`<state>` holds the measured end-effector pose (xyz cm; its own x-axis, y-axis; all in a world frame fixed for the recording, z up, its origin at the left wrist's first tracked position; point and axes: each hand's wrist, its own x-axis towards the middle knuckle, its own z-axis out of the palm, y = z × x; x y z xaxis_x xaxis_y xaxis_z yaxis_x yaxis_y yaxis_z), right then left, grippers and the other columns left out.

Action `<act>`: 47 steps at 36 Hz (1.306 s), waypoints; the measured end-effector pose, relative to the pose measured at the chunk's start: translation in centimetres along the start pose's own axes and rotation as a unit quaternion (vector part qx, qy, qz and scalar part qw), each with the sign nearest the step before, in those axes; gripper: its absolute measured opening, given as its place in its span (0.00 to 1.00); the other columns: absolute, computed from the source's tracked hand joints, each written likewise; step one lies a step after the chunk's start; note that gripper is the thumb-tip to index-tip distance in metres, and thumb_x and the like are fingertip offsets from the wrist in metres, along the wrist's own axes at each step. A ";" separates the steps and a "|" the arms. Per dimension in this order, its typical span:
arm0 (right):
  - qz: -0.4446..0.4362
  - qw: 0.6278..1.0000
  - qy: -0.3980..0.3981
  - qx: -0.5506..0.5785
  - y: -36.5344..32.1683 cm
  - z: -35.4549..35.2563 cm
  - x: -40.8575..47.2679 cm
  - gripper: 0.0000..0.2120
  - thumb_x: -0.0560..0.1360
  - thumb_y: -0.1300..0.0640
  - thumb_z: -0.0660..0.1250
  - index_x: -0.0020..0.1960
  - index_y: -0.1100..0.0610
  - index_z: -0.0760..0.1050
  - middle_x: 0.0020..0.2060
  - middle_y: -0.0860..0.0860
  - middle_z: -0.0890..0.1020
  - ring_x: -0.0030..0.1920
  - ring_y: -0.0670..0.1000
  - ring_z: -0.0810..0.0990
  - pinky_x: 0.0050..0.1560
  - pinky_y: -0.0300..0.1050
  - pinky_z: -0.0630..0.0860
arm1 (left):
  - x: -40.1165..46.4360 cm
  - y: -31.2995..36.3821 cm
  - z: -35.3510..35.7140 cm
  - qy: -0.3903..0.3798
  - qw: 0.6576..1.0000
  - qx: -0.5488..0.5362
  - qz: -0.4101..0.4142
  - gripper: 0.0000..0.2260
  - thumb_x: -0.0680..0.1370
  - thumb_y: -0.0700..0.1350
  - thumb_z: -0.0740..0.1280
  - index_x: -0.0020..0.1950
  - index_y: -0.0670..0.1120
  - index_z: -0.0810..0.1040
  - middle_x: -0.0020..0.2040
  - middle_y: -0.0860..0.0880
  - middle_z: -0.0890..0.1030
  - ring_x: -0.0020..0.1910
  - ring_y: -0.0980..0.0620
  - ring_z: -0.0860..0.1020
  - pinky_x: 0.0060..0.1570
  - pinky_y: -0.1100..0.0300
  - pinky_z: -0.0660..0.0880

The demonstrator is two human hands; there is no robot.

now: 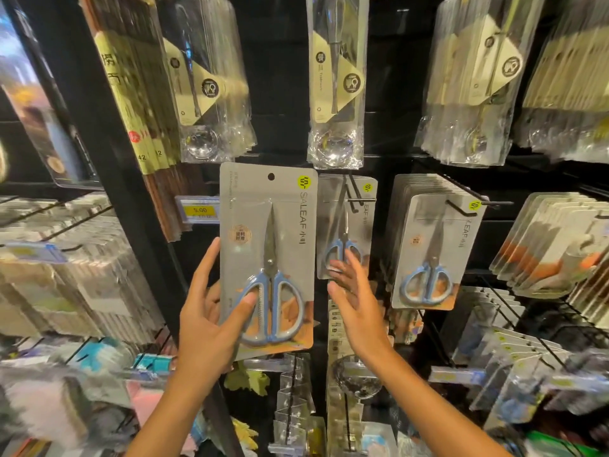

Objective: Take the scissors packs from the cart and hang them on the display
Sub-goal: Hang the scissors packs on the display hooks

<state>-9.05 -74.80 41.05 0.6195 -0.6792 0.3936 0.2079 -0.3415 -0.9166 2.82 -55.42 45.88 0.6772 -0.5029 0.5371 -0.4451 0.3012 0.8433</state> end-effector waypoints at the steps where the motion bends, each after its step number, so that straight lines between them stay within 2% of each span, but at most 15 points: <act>1: -0.017 1.000 -0.024 0.002 -0.8 0.2 -0.6 0.30 0.82 0.53 0.64 0.80 0.42 0.56 0.70 0.42 0.74 0.69 0.41 0.74 0.70 0.40 0.72 | 0.0 -0.2 0.1 -0.001 1.000 0.001 0.002 0.38 0.75 0.39 0.73 0.80 0.60 0.62 0.71 0.58 0.78 0.66 0.53 0.80 0.62 0.53 0.80; 4: -0.033 0.996 -0.087 0.015 -2.8 0.5 -1.4 0.33 0.83 0.55 0.64 0.80 0.37 0.51 0.68 0.44 0.77 0.65 0.47 0.80 0.64 0.43 0.77 | -0.1 -0.9 0.5 -0.002 1.000 -0.020 -0.003 0.37 0.77 0.42 0.76 0.80 0.60 0.62 0.71 0.55 0.79 0.67 0.50 0.80 0.64 0.48 0.79; 7: -0.039 0.994 -0.099 -0.006 -3.9 0.3 -1.6 0.35 0.84 0.63 0.62 0.79 0.35 0.52 0.60 0.48 0.83 0.58 0.51 0.85 0.59 0.50 0.82 | -0.3 -1.2 0.7 -0.008 0.999 -0.036 -0.015 0.39 0.74 0.48 0.75 0.80 0.62 0.62 0.73 0.50 0.78 0.68 0.48 0.79 0.66 0.41 0.76; 10: -0.031 0.995 -0.096 -0.005 -4.2 -0.2 -2.0 0.34 0.83 0.65 0.62 0.79 0.37 0.56 0.57 0.49 0.85 0.56 0.56 0.85 0.57 0.56 0.83 | -0.5 -1.6 0.7 -0.025 0.999 -0.041 -0.026 0.41 0.72 0.50 0.75 0.81 0.61 0.60 0.73 0.52 0.77 0.68 0.48 0.79 0.65 0.43 0.78; 12: -0.026 0.995 -0.092 -0.021 -3.9 -0.6 -2.3 0.35 0.83 0.65 0.63 0.77 0.33 0.57 0.57 0.49 0.85 0.55 0.60 0.84 0.57 0.60 0.82 | -0.7 -2.0 0.6 -0.044 0.998 -0.038 -0.034 0.43 0.71 0.50 0.76 0.81 0.63 0.58 0.73 0.53 0.77 0.69 0.48 0.79 0.65 0.45 0.78; 17: -0.013 0.994 -0.092 -0.053 -2.5 -1.5 -3.3 0.36 0.83 0.66 0.64 0.76 0.31 0.58 0.59 0.43 0.84 0.57 0.50 0.85 0.57 0.47 0.82 | -1.2 -3.4 0.3 -0.104 0.993 -0.002 -0.064 0.46 0.74 0.45 0.78 0.80 0.70 0.53 0.71 0.53 0.79 0.68 0.50 0.79 0.66 0.43 0.78; 22: 0.020 0.995 -0.064 -0.076 -1.4 -2.6 -4.5 0.36 0.83 0.64 0.64 0.75 0.27 0.59 0.63 0.42 0.83 0.57 0.48 0.85 0.58 0.48 0.83 | -1.0 -4.8 1.1 -0.172 0.981 0.028 -0.085 0.50 0.73 0.41 0.77 0.80 0.72 0.48 0.70 0.53 0.79 0.67 0.49 0.80 0.61 0.41 0.80; 26: 0.036 0.994 -0.036 -0.101 -0.7 -3.7 -5.2 0.35 0.82 0.63 0.64 0.77 0.31 0.58 0.58 0.45 0.85 0.51 0.50 0.87 0.54 0.52 0.84 | -0.6 -5.1 2.5 -0.207 0.974 0.034 -0.082 0.49 0.75 0.42 0.76 0.79 0.73 0.48 0.70 0.53 0.79 0.65 0.49 0.81 0.58 0.49 0.82; 29: 0.030 0.995 -0.010 -0.098 -0.9 -4.6 -5.3 0.35 0.82 0.65 0.65 0.77 0.34 0.58 0.58 0.38 0.84 0.52 0.45 0.87 0.51 0.42 0.84 | 0.0 -4.7 3.7 -0.221 0.972 0.042 -0.072 0.49 0.75 0.43 0.76 0.78 0.74 0.47 0.71 0.53 0.78 0.64 0.52 0.82 0.57 0.53 0.83; 31: 0.019 0.995 0.001 -0.098 -1.1 -5.3 -5.1 0.34 0.81 0.66 0.64 0.77 0.37 0.57 0.56 0.37 0.85 0.51 0.43 0.86 0.49 0.37 0.82 | 0.5 -4.4 4.6 -0.230 0.970 0.046 -0.069 0.49 0.76 0.43 0.76 0.79 0.73 0.45 0.72 0.53 0.77 0.64 0.53 0.82 0.59 0.52 0.82; 35: 0.006 0.994 0.012 -0.110 -1.5 -6.4 -4.5 0.33 0.82 0.66 0.64 0.79 0.42 0.57 0.41 0.32 0.83 0.40 0.37 0.84 0.40 0.29 0.77 | 1.5 -4.1 6.0 -0.240 0.966 0.066 -0.069 0.49 0.76 0.48 0.76 0.77 0.76 0.43 0.74 0.55 0.75 0.64 0.58 0.81 0.58 0.53 0.82; 40: -0.003 0.994 0.026 -0.104 -2.1 -7.2 -4.2 0.33 0.82 0.65 0.65 0.79 0.41 0.58 0.51 0.39 0.86 0.48 0.42 0.86 0.47 0.31 0.79 | 1.9 -4.0 7.1 -0.246 0.965 0.069 -0.063 0.50 0.76 0.48 0.76 0.76 0.78 0.40 0.74 0.54 0.75 0.63 0.58 0.81 0.55 0.58 0.83; 43: -0.007 0.993 0.020 -0.120 -1.8 -7.5 -4.2 0.33 0.81 0.65 0.64 0.79 0.42 0.58 0.46 0.34 0.85 0.44 0.39 0.85 0.44 0.29 0.78 | 1.8 -4.1 7.3 -0.250 0.964 0.062 -0.065 0.50 0.76 0.49 0.76 0.76 0.77 0.39 0.74 0.54 0.74 0.63 0.57 0.81 0.56 0.55 0.83; 45: -0.010 0.992 0.019 -0.123 -1.5 -7.5 -4.3 0.33 0.81 0.66 0.64 0.79 0.42 0.58 0.42 0.34 0.84 0.42 0.39 0.84 0.41 0.29 0.77 | 1.7 -4.3 7.4 -0.253 0.963 0.061 -0.068 0.50 0.76 0.47 0.75 0.77 0.75 0.39 0.74 0.56 0.73 0.64 0.59 0.81 0.54 0.59 0.83; 47: -0.004 0.993 0.022 -0.119 -1.0 -7.6 -4.5 0.34 0.81 0.65 0.64 0.79 0.40 0.58 0.48 0.37 0.86 0.46 0.40 0.85 0.44 0.31 0.79 | 1.4 -4.5 7.4 -0.255 0.962 0.060 -0.072 0.50 0.77 0.46 0.75 0.77 0.74 0.40 0.74 0.58 0.73 0.64 0.60 0.80 0.54 0.59 0.83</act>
<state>-17.79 -76.34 40.77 0.5833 -0.7018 0.4090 0.0256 -0.4874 -0.8728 1.49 -63.49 42.69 0.3742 -0.8743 0.3091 -0.4533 0.1183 0.8834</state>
